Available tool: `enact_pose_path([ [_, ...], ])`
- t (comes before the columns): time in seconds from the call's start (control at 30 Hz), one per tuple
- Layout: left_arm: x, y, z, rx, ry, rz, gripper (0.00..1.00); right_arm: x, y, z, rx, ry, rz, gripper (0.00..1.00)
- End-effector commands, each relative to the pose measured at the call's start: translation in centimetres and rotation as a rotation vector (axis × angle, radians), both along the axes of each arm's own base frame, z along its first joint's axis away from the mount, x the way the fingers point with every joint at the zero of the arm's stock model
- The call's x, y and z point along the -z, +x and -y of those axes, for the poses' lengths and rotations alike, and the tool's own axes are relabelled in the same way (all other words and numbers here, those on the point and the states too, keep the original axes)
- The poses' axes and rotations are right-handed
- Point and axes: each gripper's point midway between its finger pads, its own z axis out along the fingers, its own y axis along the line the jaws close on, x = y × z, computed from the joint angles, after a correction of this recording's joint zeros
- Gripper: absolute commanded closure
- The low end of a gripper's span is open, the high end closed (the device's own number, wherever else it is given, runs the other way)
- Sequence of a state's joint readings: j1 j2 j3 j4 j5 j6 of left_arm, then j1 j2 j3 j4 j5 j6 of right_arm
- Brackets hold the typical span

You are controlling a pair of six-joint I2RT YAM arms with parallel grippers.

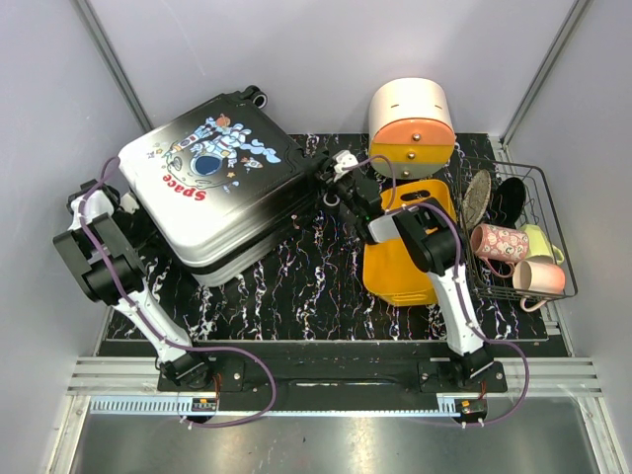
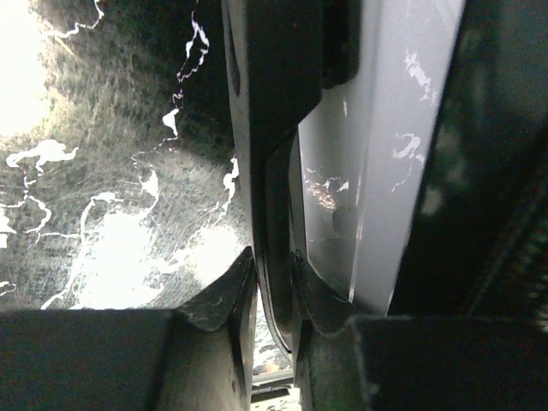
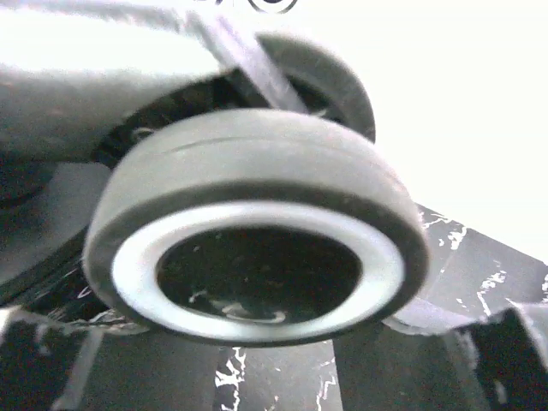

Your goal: Open, take out, and arrange the luggage

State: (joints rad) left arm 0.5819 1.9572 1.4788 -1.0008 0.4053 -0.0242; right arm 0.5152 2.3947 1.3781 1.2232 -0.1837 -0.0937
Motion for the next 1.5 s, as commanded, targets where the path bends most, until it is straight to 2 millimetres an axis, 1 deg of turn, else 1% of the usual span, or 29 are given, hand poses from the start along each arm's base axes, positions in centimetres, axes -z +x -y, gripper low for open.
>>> enact_pose_path([
  [0.0,-3.9,5.5,1.8,0.232,0.084,0.29,0.76,-11.4,-1.1,3.3,0.065,0.079,0.255,0.42],
  [0.03,-4.6,5.2,1.9,0.227,0.087,0.293,0.66,-10.9,-1.2,3.8,0.069,0.062,0.241,0.41],
  [0.07,-4.7,5.0,1.9,0.222,0.092,0.288,0.62,-11.9,-1.5,4.2,0.073,0.057,0.25,0.4],
  [0.13,-5.8,4.5,1.9,0.218,0.104,0.294,0.5,-11.6,-2.1,5.0,0.079,0.027,0.243,0.37],
  [0.17,-6.1,4.4,1.8,0.215,0.116,0.291,0.46,-12.6,-2.5,5.3,0.081,0.021,0.247,0.34],
  [0.2,-6.5,4.2,1.6,0.212,0.124,0.292,0.41,-12.7,-2.7,5.5,0.08,0.006,0.246,0.34],
  [0.23,-7.1,3.8,1.6,0.212,0.131,0.293,0.37,-12.0,-3.1,5.8,0.076,-0.011,0.225,0.32],
  [0.27,-7.3,3.5,1.4,0.21,0.14,0.287,0.28,-12.7,-3.5,6.3,0.075,-0.02,0.22,0.31],
  [0.33,-8.0,2.5,1.1,0.208,0.146,0.268,0.21,-11.8,-4.4,6.4,0.05,-0.056,0.191,0.25],
  [0.37,-8.2,2.2,1.0,0.206,0.15,0.261,0.07,-12.1,-4.9,6.7,0.042,-0.07,0.169,0.23],
  [0.4,-8.3,1.9,1.0,0.206,0.144,0.255,0.01,-11.8,-5.5,6.4,0.007,-0.092,0.156,0.18],
  [0.63,-7.8,-1.7,0.0,0.178,0.11,0.175,0.01,-9.3,-9.6,6.1,-0.14,-0.214,-0.044,0.02],
  [0.8,-9.1,-3.1,-1.1,0.16,0.084,0.203,0.01,-10.3,-12.3,7.1,-0.246,-0.244,-0.142,0.0],
  [0.83,-9.5,-3.2,-1.1,0.206,0.089,0.222,0.01,-11.1,-12.2,7.6,-0.258,-0.247,-0.139,0.0],
  [0.87,-9.9,-3.3,-0.9,0.238,0.093,0.234,0.01,-11.2,-13.1,7.7,-0.313,-0.258,-0.163,0.0],
  [0.93,-11.5,-3.6,-1.1,0.304,0.141,0.267,0.01,-12.8,-12.8,8.5,-0.334,-0.273,-0.144,0.0],
  [0.97,-12.0,-3.7,-1.3,0.322,0.163,0.275,0.01,-12.2,-13.0,8.7,-0.36,-0.281,-0.189,0.0],
  [1.0,-13.2,-3.9,-1.3,0.341,0.201,0.302,0.01,-13.7,-12.4,8.8,-0.363,-0.271,-0.182,0.0],
  [1.03,-14.0,-4.0,-1.3,0.373,0.228,0.326,0.01,-13.9,-11.7,9.6,-0.354,-0.265,-0.203,0.0],
  [1.07,-14.8,-4.1,-1.3,0.385,0.252,0.345,0.01,-13.1,-11.5,9.7,-0.369,-0.264,-0.26,0.0],
  [1.1,-16.3,-4.1,-1.3,0.397,0.295,0.379,0.01,-14.5,-10.8,9.9,-0.361,-0.244,-0.262,0.0],
  [1.17,-17.8,-4.2,-1.1,0.437,0.338,0.428,0.01,-14.6,-9.7,10.6,-0.359,-0.21,-0.305,0.0],
  [1.2,-19.4,-4.5,-0.6,0.467,0.359,0.459,0.01,-15.8,-9.2,10.5,-0.353,-0.184,-0.306,0.0],
  [1.27,-21.0,-4.3,0.1,0.566,0.385,0.522,0.01,-15.8,-8.4,10.4,-0.356,-0.155,-0.341,0.0],
  [1.3,-22.3,-4.3,0.9,0.604,0.403,0.548,0.01,-16.9,-8.1,10.1,-0.361,-0.122,-0.352,0.0],
  [1.33,-23.0,-4.2,1.5,0.651,0.413,0.575,0.01,-17.1,-7.9,9.8,-0.368,-0.1,-0.37,0.01],
  [1.37,-23.5,-4.1,2.3,0.687,0.423,0.588,0.01,-16.5,-7.5,9.4,-0.389,-0.083,-0.396,0.02],
  [1.4,-24.3,-4.1,4.0,0.75,0.435,0.614,0.01,-17.6,-7.3,9.0,-0.403,-0.027,-0.435,0.03],
  [1.47,-24.7,-4.3,5.9,0.844,0.456,0.646,0.01,-16.5,-6.6,8.3,-0.43,0.004,-0.491,0.04],
])
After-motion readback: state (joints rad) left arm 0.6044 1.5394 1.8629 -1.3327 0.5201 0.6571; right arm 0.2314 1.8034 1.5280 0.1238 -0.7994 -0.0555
